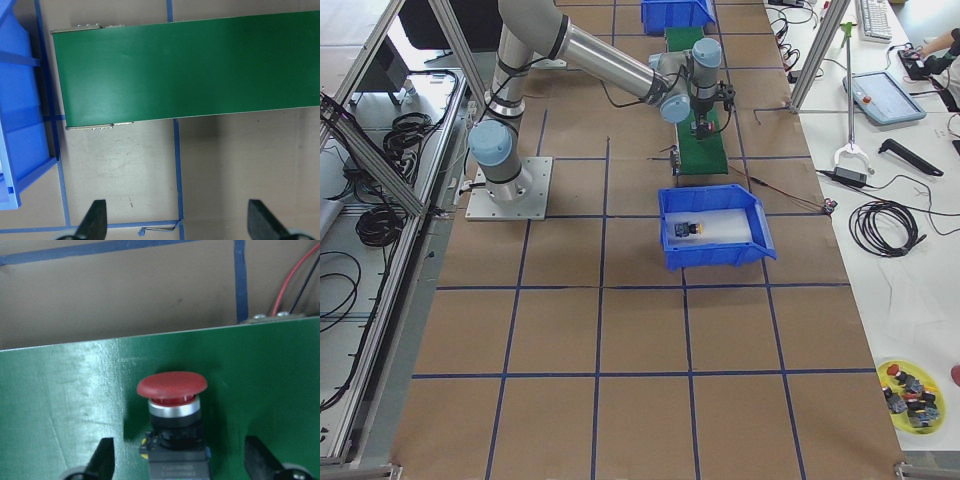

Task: Transport two buttons from left to right
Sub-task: 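Close the right gripper on the red button and lift it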

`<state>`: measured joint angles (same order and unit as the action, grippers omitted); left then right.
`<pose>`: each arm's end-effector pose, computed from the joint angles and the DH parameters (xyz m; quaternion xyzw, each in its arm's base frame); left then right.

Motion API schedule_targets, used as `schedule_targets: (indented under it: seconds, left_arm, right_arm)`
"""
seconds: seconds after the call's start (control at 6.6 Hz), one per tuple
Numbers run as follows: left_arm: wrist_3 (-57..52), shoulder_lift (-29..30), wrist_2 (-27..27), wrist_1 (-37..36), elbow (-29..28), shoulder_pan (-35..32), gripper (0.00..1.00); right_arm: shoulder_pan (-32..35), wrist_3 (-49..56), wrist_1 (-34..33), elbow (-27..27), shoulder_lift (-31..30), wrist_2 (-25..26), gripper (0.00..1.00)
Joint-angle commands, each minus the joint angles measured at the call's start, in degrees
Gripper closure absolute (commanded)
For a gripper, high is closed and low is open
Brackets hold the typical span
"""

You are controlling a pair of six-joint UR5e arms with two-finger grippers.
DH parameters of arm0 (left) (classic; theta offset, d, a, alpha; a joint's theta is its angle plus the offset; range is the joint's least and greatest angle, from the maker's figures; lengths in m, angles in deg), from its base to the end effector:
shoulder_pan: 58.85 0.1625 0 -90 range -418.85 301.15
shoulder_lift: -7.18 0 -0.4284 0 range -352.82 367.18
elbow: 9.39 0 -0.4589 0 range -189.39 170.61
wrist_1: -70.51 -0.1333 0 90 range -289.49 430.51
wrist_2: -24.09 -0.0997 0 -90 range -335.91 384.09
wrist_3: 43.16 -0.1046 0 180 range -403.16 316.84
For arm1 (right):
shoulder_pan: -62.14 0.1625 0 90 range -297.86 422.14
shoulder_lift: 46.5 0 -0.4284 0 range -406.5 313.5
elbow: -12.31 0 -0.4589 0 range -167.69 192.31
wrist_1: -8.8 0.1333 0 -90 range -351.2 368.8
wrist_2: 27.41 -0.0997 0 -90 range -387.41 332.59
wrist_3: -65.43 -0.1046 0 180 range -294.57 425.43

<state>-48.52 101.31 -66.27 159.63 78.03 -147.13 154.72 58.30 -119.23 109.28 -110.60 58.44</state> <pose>-0.1149 -0.5918 0.4716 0.0318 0.9995 0.0060 0.0028 0.1714 -0.6742 0.2039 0.0380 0.9976 -0.0418 0.0398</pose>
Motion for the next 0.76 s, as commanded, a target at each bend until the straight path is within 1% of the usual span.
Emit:
schedule_targets:
  seconds: [0.0, 0.15, 0.3, 0.45, 0.61]
  left_arm:
    - [0.1, 0.0, 0.0, 0.0, -0.1, 0.0, 0.00]
    - [0.1, 0.0, 0.0, 0.0, -0.1, 0.0, 0.00]
    - [0.0, 0.0, 0.0, 0.0, -0.1, 0.0, 0.00]
    - [0.1, 0.2, 0.0, -0.1, -0.1, 0.0, 0.00]
    - [0.1, 0.2, 0.0, -0.1, -0.1, 0.0, 0.00]
  right_arm:
    - [0.0, 0.5, 1.9, -0.3, 0.0, 1.8, 0.92]
    - [-0.2, 0.5, 3.2, -1.0, -0.3, 1.8, 0.96]
    - [-0.7, 1.8, 4.8, -3.0, -1.1, 2.9, 0.96]
    - [-2.1, 3.3, 10.5, -6.9, -2.8, 5.0, 0.96]
    - [-5.2, 6.7, 16.5, -11.1, -4.9, 5.0, 0.96]
